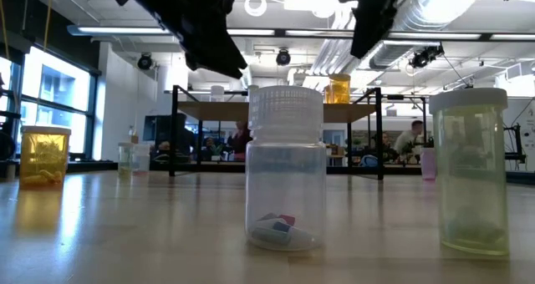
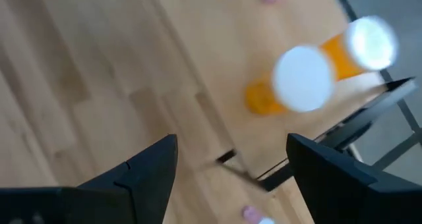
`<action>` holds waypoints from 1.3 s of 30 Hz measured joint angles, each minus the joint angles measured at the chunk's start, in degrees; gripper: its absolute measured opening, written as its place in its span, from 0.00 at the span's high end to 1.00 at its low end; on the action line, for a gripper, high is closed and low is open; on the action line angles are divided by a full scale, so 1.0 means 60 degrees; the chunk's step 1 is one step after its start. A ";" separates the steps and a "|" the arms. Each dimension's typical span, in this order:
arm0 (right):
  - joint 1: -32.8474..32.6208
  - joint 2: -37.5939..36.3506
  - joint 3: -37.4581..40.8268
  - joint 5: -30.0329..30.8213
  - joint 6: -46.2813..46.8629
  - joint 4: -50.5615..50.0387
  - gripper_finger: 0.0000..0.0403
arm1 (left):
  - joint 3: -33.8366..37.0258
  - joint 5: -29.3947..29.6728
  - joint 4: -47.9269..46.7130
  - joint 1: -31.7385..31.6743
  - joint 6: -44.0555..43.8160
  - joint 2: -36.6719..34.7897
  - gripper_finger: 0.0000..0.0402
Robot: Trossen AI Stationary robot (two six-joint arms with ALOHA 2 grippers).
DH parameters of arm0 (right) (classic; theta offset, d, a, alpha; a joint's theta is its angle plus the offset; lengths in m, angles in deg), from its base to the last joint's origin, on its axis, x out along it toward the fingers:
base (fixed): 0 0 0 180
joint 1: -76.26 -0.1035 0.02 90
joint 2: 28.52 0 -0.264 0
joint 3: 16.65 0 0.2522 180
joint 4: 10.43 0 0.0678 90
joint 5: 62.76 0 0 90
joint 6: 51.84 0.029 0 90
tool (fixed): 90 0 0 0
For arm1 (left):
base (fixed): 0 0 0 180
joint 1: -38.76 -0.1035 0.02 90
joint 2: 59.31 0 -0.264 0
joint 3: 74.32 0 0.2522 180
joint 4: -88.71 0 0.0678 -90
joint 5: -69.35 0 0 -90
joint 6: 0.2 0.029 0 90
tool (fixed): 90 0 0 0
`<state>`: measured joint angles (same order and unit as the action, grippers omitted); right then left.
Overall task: Pick and place medicine bottles onto shelf by color
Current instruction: Put the top yellow pill bottle on the shelf aligned with the yellow pill bottle
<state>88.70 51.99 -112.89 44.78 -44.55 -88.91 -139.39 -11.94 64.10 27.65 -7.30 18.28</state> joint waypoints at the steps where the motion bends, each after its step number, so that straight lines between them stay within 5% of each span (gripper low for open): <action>1: -0.0158 -0.0063 0.0179 0.0000 0.0010 -0.0027 0.32 | 0.0000 0.0107 -0.0118 0.0147 -0.0095 0.0000 0.46; 9: -0.1569 -0.0964 0.1976 0.0010 0.1021 0.0987 0.32 | 0.0000 0.1217 -0.1070 0.1214 -0.0980 0.0000 0.46; 19: -0.3051 -0.1691 0.3737 0.0237 0.2703 0.2608 0.32 | 0.0000 0.1464 -0.1219 0.2364 -0.1309 0.0000 0.46; 23: -0.3501 -0.1706 0.4345 0.0262 0.3076 0.3483 0.32 | 0.0000 0.2383 -0.1659 0.2772 -0.2020 0.0000 0.46; 29: -0.4007 -0.1706 0.5078 0.0262 0.3718 0.4492 0.32 | 0.0000 0.4458 -0.3974 0.3242 -0.4661 0.0000 0.46; 39: -0.4465 -0.1695 0.5341 0.0611 0.4292 0.4666 0.32 | 0.0254 0.5452 -0.7622 0.3803 -0.9633 -0.0011 0.46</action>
<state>61.91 41.82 -80.85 48.45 -18.80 -60.92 -137.86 20.78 18.37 50.46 -65.10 18.21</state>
